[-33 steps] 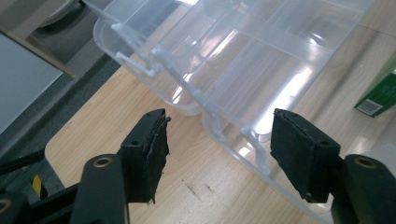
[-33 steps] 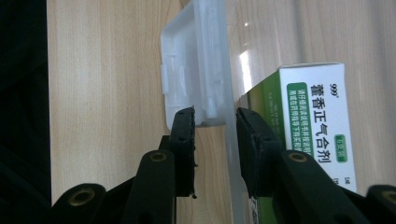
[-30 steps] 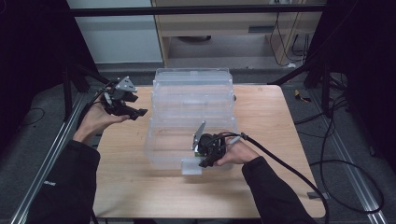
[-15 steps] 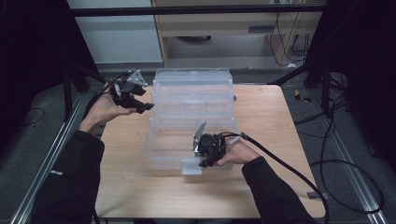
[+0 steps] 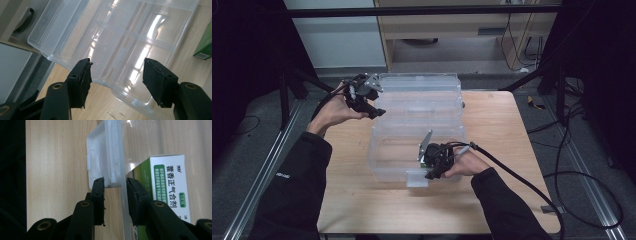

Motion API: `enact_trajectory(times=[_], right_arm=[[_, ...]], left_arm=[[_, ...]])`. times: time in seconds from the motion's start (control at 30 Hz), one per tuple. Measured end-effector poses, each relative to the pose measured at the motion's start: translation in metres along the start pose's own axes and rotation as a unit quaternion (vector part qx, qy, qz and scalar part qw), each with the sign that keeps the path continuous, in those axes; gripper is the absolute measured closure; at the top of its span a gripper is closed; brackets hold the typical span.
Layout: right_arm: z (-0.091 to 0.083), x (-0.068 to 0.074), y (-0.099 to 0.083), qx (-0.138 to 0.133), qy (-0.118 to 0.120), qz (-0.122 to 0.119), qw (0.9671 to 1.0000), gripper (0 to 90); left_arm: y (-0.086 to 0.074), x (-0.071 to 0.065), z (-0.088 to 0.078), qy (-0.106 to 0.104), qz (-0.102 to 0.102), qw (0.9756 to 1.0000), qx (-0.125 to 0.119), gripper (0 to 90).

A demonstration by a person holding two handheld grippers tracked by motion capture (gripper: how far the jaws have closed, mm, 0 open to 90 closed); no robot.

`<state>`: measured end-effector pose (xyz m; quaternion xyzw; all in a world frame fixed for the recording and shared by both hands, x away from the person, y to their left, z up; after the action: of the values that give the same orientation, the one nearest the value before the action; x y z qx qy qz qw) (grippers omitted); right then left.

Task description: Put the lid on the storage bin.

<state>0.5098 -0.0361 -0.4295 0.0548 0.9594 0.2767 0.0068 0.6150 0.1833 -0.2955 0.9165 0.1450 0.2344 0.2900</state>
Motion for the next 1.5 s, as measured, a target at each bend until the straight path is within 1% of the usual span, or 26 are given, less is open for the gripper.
enact_trajectory(times=[0.03,0.23,0.3,0.37,0.4,0.43,0.53,0.57,0.6,0.63,0.67,0.83,0.87,0.97,1.03,1.17,1.3,1.33,1.37,1.4,1.5], right_arm=[[0.0,0.0,0.0,0.0,0.001,0.0,1.0,68.9],[0.0,0.0,0.0,0.0,-0.001,-0.002,1.0,68.9],[0.0,0.0,0.0,0.001,-0.001,-0.002,1.0,69.0],[0.0,0.0,0.0,0.001,-0.001,-0.002,1.0,68.9],[0.0,0.0,0.0,0.0,-0.002,-0.002,1.0,69.0],[0.0,0.0,0.0,-0.001,-0.002,-0.003,1.0,69.0],[0.0,0.0,0.0,-0.001,-0.002,-0.004,1.0,69.0],[0.0,0.0,0.0,-0.001,-0.003,-0.003,1.0,69.0],[0.0,0.0,-0.001,-0.001,-0.002,-0.004,1.0,69.0],[0.0,0.0,-0.001,-0.001,-0.002,-0.004,1.0,69.0],[0.0,0.001,-0.001,-0.001,-0.003,-0.003,1.0,69.0],[0.0,0.0,0.0,-0.002,-0.001,-0.004,1.0,69.1],[0.0,0.0,0.0,-0.002,-0.002,-0.003,1.0,69.1],[0.0,0.0,-0.001,-0.002,0.0,-0.005,1.0,69.1],[0.0,0.0,-0.001,-0.002,-0.001,-0.004,1.0,69.1],[0.0,0.001,-0.001,-0.002,-0.002,-0.004,1.0,69.1],[0.0,0.001,-0.001,-0.003,-0.002,-0.006,1.0,69.1],[0.0,0.0,-0.001,-0.003,-0.001,-0.006,1.0,69.1],[0.0,0.0,-0.001,-0.002,-0.002,-0.005,1.0,69.1],[0.0,0.0,-0.001,-0.002,-0.002,-0.004,1.0,69.1],[0.0,0.001,-0.001,-0.002,-0.001,-0.005,1.0,69.1]], left_arm=[[0.002,0.001,0.001,-0.003,0.001,1.0,-0.004,38.9],[0.011,0.002,0.01,-0.005,0.025,0.9996,0.015,40.4],[0.014,0.003,0.013,-0.009,0.03,0.9994,0.013,41.5],[0.018,0.003,0.016,-0.006,0.043,0.9988,0.023,42.1],[0.02,0.003,0.018,-0.004,0.046,0.9988,0.019,42.2],[0.022,0.004,0.019,-0.004,0.05,0.9984,0.025,42.2],[0.026,0.004,0.024,-0.001,0.059,0.9978,0.029,43.3],[0.027,0.004,0.025,0.0,0.064,0.9973,0.036,43.9],[0.027,0.004,0.027,0.003,0.073,0.9965,0.041,44.0],[0.027,0.005,0.028,0.004,0.076,0.9962,0.044,44.1],[0.027,0.005,0.029,0.004,0.076,0.9961,0.044,44.2],[0.028,0.006,0.035,0.0,0.093,0.9942,0.054,44.2],[0.028,0.006,0.037,0.003,0.098,0.9935,0.057,44.4],[0.03,0.005,0.039,-0.003,0.104,0.993,0.056,44.8],[0.03,0.003,0.041,-0.004,0.112,0.9919,0.059,44.9],[0.03,0.002,0.047,0.0,0.131,0.9885,0.076,44.5],[0.031,0.001,0.052,-0.001,0.137,0.9876,0.076,45.2],[0.031,0.001,0.053,-0.001,0.141,0.9869,0.079,45.8],[0.03,0.001,0.055,-0.002,0.137,0.9873,0.08,46.4],[0.03,0.002,0.057,-0.005,0.139,0.9866,0.085,47.0],[0.028,0.003,0.063,-0.009,0.138,0.9863,0.09,48.7]])
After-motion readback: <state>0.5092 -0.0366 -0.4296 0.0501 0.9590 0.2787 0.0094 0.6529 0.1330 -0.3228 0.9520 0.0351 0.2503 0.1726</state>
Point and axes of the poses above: each handheld gripper's, and its own axes: z roughly forward along the jaws, y roughly out of its top, x roughly to its left, the point moved 3 cm from there along z, roughly forward along the jaws, and after that the axes turned 9 degrees about -x, right-handed, at the moved point
